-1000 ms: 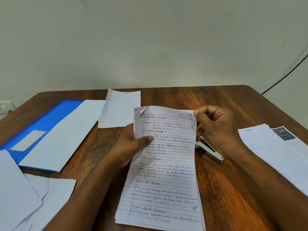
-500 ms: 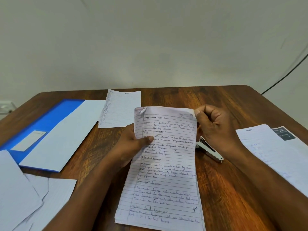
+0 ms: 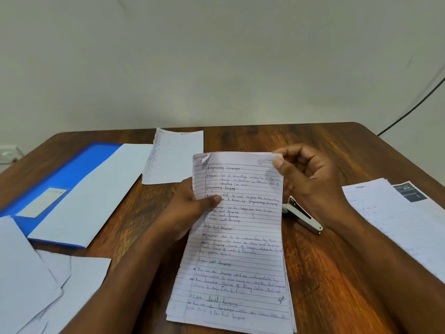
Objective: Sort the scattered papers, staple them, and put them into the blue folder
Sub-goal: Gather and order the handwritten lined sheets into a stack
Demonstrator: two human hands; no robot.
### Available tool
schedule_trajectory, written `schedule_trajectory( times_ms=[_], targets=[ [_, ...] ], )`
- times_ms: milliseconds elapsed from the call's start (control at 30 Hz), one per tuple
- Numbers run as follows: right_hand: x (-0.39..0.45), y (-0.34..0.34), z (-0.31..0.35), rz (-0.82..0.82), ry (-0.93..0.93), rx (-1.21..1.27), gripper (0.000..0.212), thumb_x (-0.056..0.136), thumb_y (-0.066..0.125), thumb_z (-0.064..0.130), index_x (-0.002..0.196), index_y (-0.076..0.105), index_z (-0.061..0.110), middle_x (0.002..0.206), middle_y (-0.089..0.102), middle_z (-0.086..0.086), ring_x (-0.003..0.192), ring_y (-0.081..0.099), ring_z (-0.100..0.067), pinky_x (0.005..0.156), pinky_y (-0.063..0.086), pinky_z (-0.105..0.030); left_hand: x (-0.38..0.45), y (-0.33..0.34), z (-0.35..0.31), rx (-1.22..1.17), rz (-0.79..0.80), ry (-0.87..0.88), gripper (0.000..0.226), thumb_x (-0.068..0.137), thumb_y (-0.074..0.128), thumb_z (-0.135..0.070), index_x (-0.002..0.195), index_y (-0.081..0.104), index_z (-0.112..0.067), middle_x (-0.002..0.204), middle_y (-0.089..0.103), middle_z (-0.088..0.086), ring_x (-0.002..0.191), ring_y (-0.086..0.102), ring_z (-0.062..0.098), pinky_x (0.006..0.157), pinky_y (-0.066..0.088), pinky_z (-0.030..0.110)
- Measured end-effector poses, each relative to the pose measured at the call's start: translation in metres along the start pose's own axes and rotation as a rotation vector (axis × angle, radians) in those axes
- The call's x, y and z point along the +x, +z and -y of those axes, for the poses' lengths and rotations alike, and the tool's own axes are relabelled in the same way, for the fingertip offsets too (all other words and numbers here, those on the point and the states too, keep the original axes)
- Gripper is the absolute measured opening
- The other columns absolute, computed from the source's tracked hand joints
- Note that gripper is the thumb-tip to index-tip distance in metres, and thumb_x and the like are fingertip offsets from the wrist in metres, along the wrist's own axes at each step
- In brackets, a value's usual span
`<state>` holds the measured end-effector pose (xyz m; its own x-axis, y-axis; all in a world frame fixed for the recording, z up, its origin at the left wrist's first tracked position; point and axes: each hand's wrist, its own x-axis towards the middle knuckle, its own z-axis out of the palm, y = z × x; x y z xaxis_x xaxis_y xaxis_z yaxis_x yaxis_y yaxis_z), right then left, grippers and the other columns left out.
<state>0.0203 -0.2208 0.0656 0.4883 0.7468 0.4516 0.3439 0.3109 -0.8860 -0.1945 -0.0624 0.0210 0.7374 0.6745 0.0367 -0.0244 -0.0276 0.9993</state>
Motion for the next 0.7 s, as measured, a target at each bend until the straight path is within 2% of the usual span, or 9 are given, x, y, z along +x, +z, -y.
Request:
schedule_trajectory(
  times_ms=[67,200,300,433,500,567,700],
  targets=[
    [0.001,0.0016,0.0004,-0.06,-0.044,-0.055,0.026,0.084,0.078,0.034,0.102,0.073,0.016,0.097,0.077,-0.008,0.087,0.073,-0.039,0.057,0.061,-0.046,-0.0002,0.0007,-0.0006,0.004,-0.008,-0.007,0.034,0.095,0.065,0.007,0.126,0.066,-0.007,0.119,0.079,0.006,0.111,0.076,0.023,0.093,0.063,0.037],
    [0.0032,0.0005,-0.0013,-0.12,-0.061,-0.034,0.025,0.088,0.079,0.021,0.11,0.072,0.011,0.089,0.08,-0.005,0.089,0.078,-0.026,0.067,0.061,-0.033,0.0018,0.0006,0.0008,0.006,-0.009,-0.022,0.037,0.095,0.066,0.007,0.129,0.064,-0.005,0.122,0.077,0.009,0.114,0.074,0.026,0.096,0.062,0.041],
    [0.0032,-0.0005,-0.0032,-0.13,-0.032,-0.008,0.026,0.089,0.078,0.015,0.115,0.075,0.011,0.095,0.081,-0.002,0.089,0.078,-0.022,0.059,0.06,-0.028,0.0014,0.0009,0.0003,-0.014,0.0,-0.026,0.038,0.094,0.065,0.009,0.13,0.064,-0.003,0.122,0.077,0.011,0.115,0.074,0.027,0.095,0.063,0.04],
    [0.0029,-0.0005,-0.0062,-0.171,0.002,-0.01,0.024,0.09,0.077,0.019,0.113,0.078,0.011,0.102,0.081,0.001,0.075,0.076,-0.025,0.053,0.058,-0.027,0.0001,0.0015,-0.0021,-0.05,0.021,-0.034,0.037,0.094,0.063,0.012,0.128,0.064,-0.002,0.122,0.077,0.013,0.114,0.074,0.029,0.093,0.063,0.039],
    [0.0031,-0.0003,-0.0072,-0.184,0.024,-0.028,0.023,0.092,0.076,0.019,0.113,0.078,0.012,0.101,0.081,0.001,0.077,0.076,-0.028,0.053,0.058,-0.028,-0.0003,0.0017,-0.0032,-0.059,0.031,-0.032,0.037,0.093,0.063,0.014,0.128,0.063,0.0,0.121,0.077,0.014,0.113,0.075,0.03,0.093,0.063,0.04],
    [0.0029,0.0,-0.0072,-0.188,0.062,-0.004,0.021,0.093,0.074,0.017,0.114,0.077,0.011,0.101,0.081,0.0,0.081,0.076,-0.029,0.053,0.057,-0.028,-0.0012,0.0019,-0.0039,-0.06,0.039,-0.028,0.037,0.092,0.062,0.015,0.125,0.063,-0.002,0.117,0.079,0.011,0.111,0.076,0.028,0.088,0.064,0.035],
    [0.0046,-0.001,-0.0046,-0.173,0.176,0.112,0.024,0.092,0.075,0.015,0.115,0.075,0.008,0.102,0.081,-0.006,0.087,0.077,-0.025,0.051,0.052,-0.025,-0.0006,0.0016,-0.0033,-0.025,0.036,-0.038,0.039,0.092,0.064,0.014,0.127,0.063,-0.003,0.118,0.079,0.009,0.112,0.075,0.026,0.092,0.063,0.036]
  ],
)
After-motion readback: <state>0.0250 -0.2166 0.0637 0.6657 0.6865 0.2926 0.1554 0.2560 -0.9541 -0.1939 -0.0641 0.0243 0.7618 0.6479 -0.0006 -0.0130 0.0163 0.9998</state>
